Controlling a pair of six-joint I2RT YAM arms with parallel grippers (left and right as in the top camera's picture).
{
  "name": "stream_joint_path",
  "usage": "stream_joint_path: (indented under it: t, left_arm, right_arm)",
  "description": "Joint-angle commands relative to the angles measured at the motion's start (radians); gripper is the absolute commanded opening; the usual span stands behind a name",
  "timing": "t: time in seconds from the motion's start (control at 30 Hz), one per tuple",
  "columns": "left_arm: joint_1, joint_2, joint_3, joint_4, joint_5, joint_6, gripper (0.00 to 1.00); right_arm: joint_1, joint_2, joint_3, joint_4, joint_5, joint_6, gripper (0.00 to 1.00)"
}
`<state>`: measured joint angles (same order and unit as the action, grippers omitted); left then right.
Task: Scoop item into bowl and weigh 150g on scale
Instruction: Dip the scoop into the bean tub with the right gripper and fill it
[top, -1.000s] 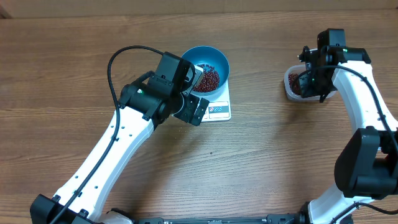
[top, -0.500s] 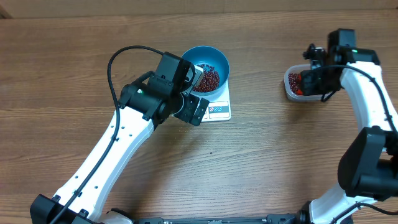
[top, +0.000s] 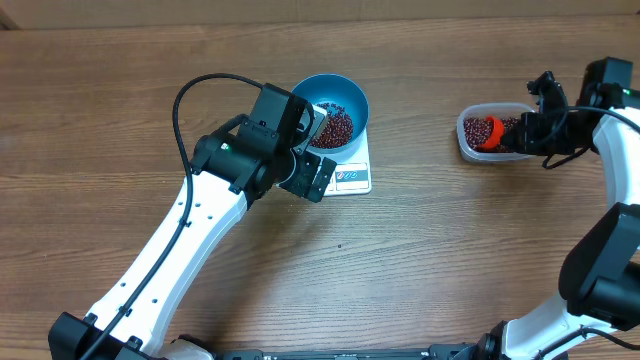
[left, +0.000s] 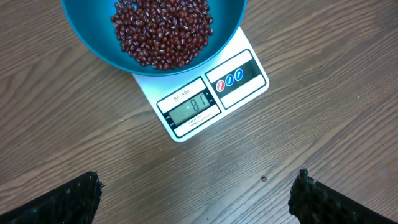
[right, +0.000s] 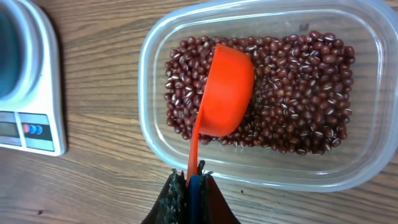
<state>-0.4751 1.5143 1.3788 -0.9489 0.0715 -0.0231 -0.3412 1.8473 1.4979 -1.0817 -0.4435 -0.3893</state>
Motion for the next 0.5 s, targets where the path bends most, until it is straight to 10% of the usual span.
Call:
stream_joint_path:
  t: [0.0, 0.47]
  left_arm:
    - [0.005, -0.023, -0.003, 0.004, 0.007, -0.006, 0.99]
    - [0.005, -0.023, -0.003, 0.004, 0.007, -0.006, 1.0]
  right_arm:
    - [-0.005, 0.027, -0.011, -0.002, -0.076, -0.031, 0.04]
    - [-0.008, 0.034, -0.057, 0.023, -0.128, -0.031, 0.04]
